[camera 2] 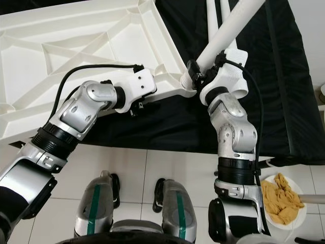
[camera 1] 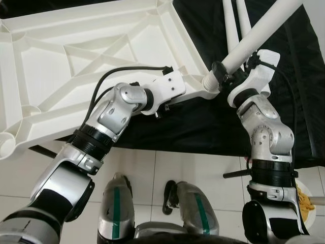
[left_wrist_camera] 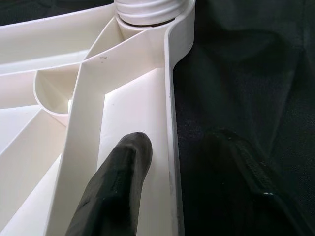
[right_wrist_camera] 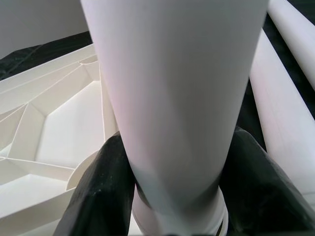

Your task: Building children table

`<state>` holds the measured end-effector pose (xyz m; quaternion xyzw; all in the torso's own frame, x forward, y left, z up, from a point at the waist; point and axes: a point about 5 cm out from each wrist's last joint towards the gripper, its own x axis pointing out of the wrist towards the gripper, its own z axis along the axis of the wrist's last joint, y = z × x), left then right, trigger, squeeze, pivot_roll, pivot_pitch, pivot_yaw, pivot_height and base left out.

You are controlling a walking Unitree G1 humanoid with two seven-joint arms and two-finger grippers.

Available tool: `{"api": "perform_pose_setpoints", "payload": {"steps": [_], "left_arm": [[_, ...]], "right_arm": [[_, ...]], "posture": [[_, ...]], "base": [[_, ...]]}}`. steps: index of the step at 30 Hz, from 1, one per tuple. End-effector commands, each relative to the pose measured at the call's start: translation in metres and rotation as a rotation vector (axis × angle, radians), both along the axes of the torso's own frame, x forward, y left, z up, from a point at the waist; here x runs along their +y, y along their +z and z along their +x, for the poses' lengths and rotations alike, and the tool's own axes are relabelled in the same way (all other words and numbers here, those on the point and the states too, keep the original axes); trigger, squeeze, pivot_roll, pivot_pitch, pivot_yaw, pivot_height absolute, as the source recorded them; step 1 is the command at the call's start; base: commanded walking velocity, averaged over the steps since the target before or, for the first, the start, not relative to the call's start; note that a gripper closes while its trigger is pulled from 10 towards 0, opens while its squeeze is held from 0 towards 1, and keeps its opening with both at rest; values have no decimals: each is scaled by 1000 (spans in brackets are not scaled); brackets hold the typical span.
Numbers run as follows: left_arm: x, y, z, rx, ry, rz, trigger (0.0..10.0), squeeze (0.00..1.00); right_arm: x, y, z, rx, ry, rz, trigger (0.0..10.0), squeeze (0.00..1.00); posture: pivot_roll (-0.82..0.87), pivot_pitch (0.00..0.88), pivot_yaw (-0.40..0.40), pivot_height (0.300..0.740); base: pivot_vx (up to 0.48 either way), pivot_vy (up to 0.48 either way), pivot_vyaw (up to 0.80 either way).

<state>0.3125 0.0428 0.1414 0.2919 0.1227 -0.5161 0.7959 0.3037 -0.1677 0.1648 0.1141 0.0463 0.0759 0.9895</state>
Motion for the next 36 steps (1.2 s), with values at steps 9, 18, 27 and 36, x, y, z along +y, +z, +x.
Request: {"api": "perform_pose_setpoints", "payload": {"steps": [9,18,27,36], "left_arm": [[9,-17,1,40,48,62,10000,0],[9,-16,0,39,46,61,10000,0],[11,-16,0,40,51,61,10000,0],[10,-15,1,37,48,59,10000,0]], "right_arm": [[-10,-20,3,105,-38,-42,10000,0],[4,-17,7,36,55,-193,10000,0],[12,-22,1,17,116,-197,10000,0],[13,-30,-3,-23,152,-246,10000,0]], "posture": [[70,83,-60,740],[77,81,-64,740],[79,85,-66,740],[73,86,-64,740]], "base": [[0,0,0],[0,0,0],[0,0,0],[0,0,0]]}}
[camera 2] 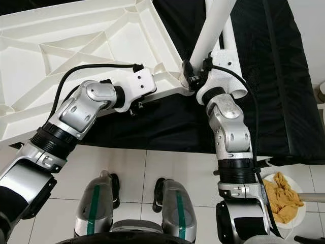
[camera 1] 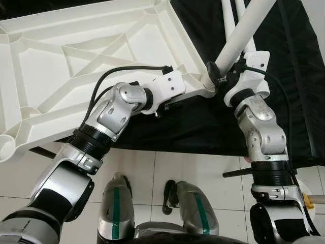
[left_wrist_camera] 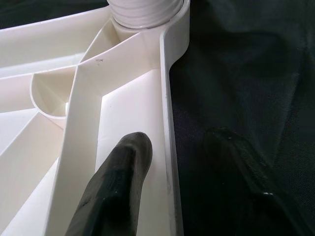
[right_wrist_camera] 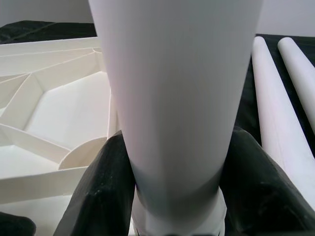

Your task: Building children table

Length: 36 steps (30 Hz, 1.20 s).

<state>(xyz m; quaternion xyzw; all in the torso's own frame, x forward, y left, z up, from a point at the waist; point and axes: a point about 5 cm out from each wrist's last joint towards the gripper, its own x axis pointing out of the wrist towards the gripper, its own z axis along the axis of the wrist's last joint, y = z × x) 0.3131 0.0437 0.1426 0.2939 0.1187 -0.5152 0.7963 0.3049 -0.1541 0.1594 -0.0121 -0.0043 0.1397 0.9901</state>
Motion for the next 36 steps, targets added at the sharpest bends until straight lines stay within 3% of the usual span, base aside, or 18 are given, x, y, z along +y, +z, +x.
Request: {"api": "perform_pose_setpoints", "payload": {"steps": [1,4,12,36], "left_arm": [[9,-16,0,47,49,59,10000,0],[9,-16,0,46,47,60,10000,0],[10,-16,0,45,49,61,10000,0],[10,-15,-1,41,49,60,10000,0]], "right_arm": [[2,-24,-6,104,33,-23,10000,0],[9,-24,-10,88,89,-30,10000,0],[8,-27,-10,87,90,-51,10000,0],[-9,-36,11,233,31,-10,10000,0]], "posture": [[73,87,-62,740],[73,86,-62,740],[78,90,-64,740],[84,91,-68,740]], "base": [[0,0,0],[0,0,0],[0,0,0],[0,0,0]]}}
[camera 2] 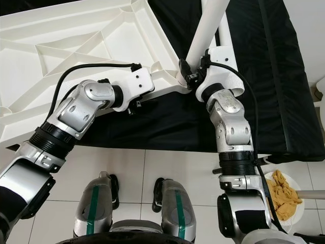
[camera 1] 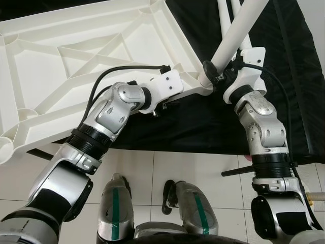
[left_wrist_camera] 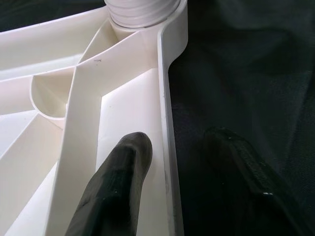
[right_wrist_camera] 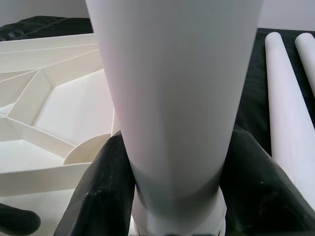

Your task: Building children table

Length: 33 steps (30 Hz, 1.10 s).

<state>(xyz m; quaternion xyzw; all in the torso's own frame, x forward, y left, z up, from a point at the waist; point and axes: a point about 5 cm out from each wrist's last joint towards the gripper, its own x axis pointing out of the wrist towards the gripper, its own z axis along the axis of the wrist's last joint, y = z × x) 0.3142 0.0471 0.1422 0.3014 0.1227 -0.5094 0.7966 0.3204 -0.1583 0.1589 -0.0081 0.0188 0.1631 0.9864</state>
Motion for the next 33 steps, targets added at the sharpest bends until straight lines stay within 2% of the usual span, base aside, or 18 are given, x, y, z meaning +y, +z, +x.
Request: {"api": "perform_pose_setpoints", "payload": {"steps": [1,17,28,33], "left_arm": [[6,-15,-2,46,39,43,10000,0],[7,-15,-3,46,42,41,10000,0],[7,-16,-5,49,44,41,10000,0],[7,-16,-5,50,44,41,10000,0]], "right_arm": [[-4,-36,-4,185,-15,-16,10000,0],[-7,-44,0,258,-16,-1,10000,0],[-3,-45,-4,205,-90,14,10000,0],[-1,-45,-4,192,-130,52,10000,0]], "posture": [[84,91,-68,740],[91,88,-76,740],[94,94,-79,740],[95,97,-77,740]], "base": [[0,0,0],[0,0,0],[0,0,0],[0,0,0]]}}
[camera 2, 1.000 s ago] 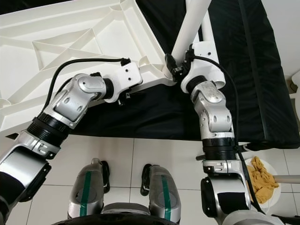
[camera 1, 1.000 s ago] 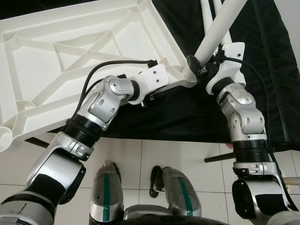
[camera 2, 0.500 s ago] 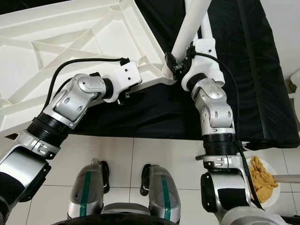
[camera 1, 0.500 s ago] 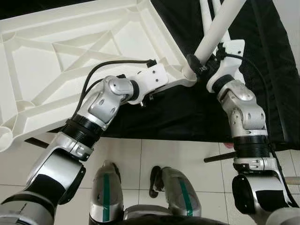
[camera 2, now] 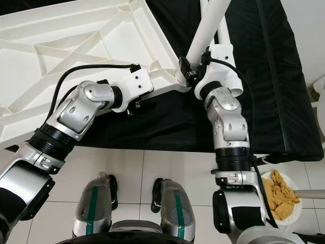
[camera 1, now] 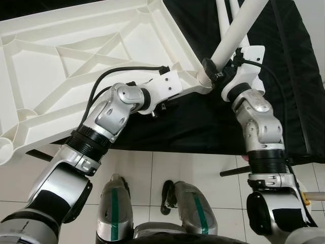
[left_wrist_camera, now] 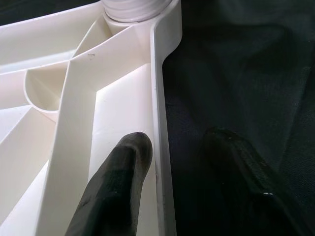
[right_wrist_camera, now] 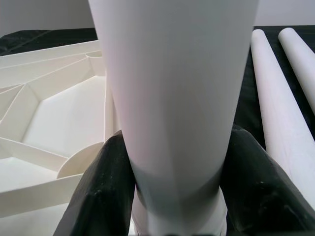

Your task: Building children table

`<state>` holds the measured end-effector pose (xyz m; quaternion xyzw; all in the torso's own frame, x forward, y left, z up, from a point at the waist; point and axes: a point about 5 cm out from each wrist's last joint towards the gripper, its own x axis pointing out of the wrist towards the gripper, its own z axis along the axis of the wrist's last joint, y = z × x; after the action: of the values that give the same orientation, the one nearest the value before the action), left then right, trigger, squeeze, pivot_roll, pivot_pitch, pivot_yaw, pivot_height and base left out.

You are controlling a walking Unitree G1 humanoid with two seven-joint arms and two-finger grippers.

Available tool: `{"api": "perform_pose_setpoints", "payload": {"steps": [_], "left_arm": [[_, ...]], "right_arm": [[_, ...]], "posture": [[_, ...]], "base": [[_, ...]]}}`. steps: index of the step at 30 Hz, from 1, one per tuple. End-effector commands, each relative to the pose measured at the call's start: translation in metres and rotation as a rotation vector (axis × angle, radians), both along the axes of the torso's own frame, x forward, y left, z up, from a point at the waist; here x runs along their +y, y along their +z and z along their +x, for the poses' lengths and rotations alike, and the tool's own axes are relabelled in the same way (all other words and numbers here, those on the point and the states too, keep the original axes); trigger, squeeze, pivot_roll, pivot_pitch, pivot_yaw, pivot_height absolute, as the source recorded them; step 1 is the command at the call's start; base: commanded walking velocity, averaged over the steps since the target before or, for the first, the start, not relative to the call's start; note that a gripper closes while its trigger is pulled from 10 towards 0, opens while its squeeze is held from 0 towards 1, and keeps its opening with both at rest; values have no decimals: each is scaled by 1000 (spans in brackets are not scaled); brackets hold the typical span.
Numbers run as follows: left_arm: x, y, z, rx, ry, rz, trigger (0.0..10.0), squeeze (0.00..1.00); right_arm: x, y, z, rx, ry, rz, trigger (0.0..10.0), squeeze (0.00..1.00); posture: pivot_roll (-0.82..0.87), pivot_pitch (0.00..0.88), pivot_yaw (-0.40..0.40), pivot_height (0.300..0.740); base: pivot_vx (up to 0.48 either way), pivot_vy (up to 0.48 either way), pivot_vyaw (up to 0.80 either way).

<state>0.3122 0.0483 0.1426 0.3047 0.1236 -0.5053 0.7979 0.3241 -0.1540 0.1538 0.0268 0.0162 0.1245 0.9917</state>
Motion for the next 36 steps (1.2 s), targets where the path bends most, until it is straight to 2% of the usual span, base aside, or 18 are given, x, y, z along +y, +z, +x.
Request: {"api": "perform_pose_setpoints", "payload": {"steps": [1,7,21,30,36], "left_arm": [[6,-16,-3,55,37,34,10000,0],[6,-15,-3,54,36,35,10000,0],[6,-15,-3,54,36,35,10000,0],[6,-15,-4,53,29,35,10000,0],[4,-14,-5,51,14,33,10000,0]], "right_arm": [[-5,-40,-8,188,-45,-9,10000,0],[-3,-37,-6,145,-105,4,10000,0],[5,-32,1,125,-260,54,10000,0],[6,-28,3,99,-350,39,10000,0],[0,-24,2,66,-500,8,10000,0]], "posture": [[95,97,-77,740],[93,99,-75,740],[98,102,-79,740],[96,98,-80,740],[98,96,-82,740]], "base": [[0,0,0],[0,0,0],[0,0,0],[0,0,0],[0,0,0]]}}
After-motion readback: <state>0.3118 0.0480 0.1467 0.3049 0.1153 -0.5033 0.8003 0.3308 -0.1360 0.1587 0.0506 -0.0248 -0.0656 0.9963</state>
